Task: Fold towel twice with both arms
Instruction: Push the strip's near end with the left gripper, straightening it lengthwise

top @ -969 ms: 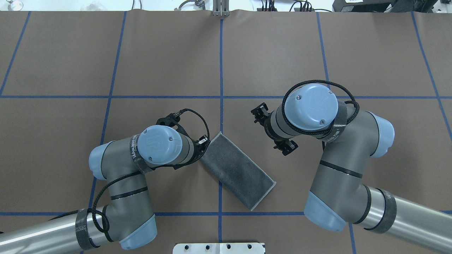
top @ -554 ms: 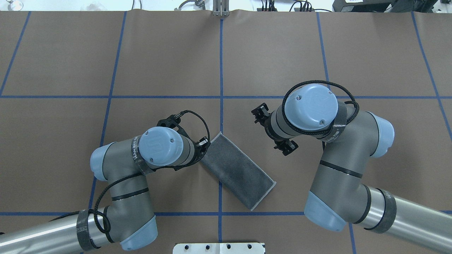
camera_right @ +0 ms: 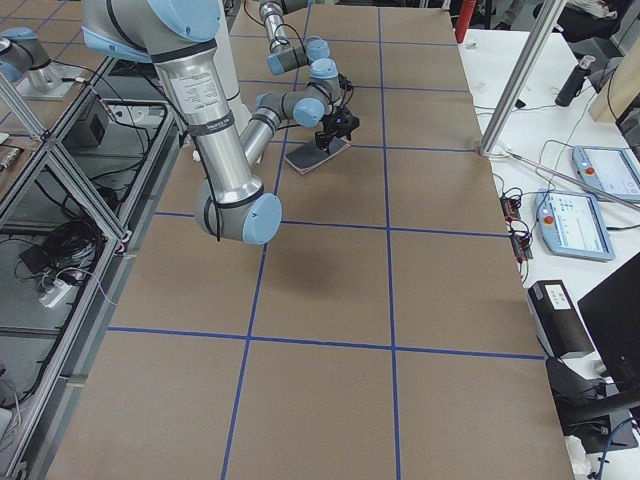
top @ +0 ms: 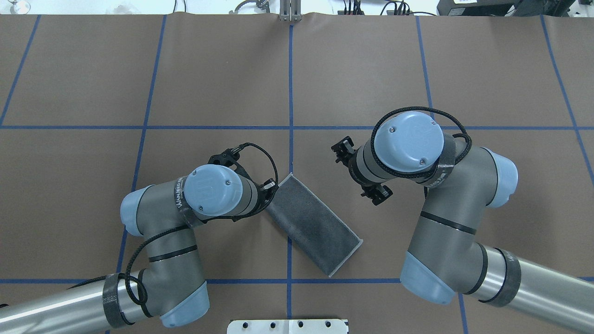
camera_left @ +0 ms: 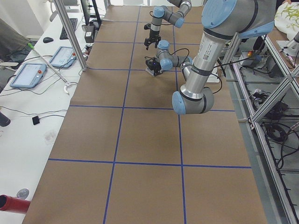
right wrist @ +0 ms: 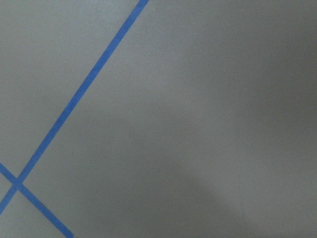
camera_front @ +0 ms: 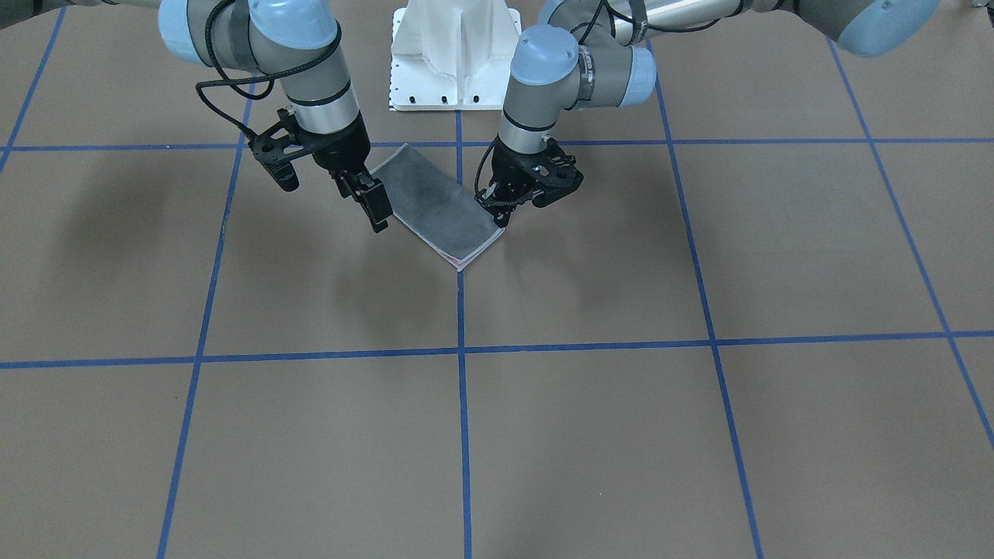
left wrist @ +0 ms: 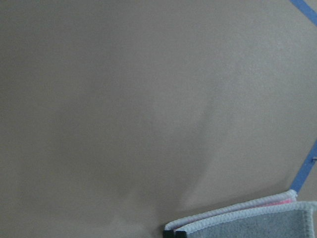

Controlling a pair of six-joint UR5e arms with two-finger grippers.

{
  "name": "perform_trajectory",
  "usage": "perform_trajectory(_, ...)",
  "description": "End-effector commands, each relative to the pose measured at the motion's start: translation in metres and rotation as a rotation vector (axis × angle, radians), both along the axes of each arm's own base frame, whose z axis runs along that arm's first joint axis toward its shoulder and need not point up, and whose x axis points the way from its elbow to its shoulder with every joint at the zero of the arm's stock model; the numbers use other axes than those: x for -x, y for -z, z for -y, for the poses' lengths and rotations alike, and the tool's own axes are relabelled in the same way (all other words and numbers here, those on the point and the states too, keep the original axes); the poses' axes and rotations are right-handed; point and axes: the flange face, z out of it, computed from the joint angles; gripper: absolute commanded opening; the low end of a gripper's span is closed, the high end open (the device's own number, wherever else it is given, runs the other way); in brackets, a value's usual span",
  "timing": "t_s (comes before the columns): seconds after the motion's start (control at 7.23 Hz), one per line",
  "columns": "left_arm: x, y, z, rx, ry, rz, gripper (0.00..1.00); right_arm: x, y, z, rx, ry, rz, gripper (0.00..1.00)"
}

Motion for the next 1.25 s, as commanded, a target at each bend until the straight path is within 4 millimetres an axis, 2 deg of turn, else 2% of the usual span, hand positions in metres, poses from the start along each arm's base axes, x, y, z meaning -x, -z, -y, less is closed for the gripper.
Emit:
perform_trajectory(0.0,0.012,0.02,0.034,-0.069,0.012,-0.008,0.0,0.0,-0.002,0.0,0.002,-0.001,-0.003,1.0)
perform_trajectory(0.42,0.004,0.018,0.107,-0.151,0.054,-0.013,0.0,0.0,-0.003,0.0,-0.009,0.01,-0.009,1.0)
perform_trajectory(0.55,0.004,0.006,0.126,-0.194,0.046,-0.001,0.0,-0.001,-0.003,0.001,-0.02,0.019,-0.012,1.0)
perform_trajectory(0.69,0.005,0.003,0.149,-0.21,0.067,-0.007,0.0,-0.001,-0.002,0.001,-0.021,0.019,-0.011,1.0)
perform_trajectory(0.83,0.007,0.007,0.155,-0.217,0.074,-0.013,0.26,-0.001,-0.002,0.001,-0.021,0.019,-0.011,1.0)
perform_trajectory(0.97,0.014,0.022,0.165,-0.227,0.092,-0.029,0.47,0.0,-0.001,0.001,-0.023,0.019,-0.01,1.0)
perform_trajectory(1.11,0.018,0.029,0.169,-0.232,0.1,-0.034,0.47,0.0,0.0,0.001,-0.024,0.019,-0.007,1.0)
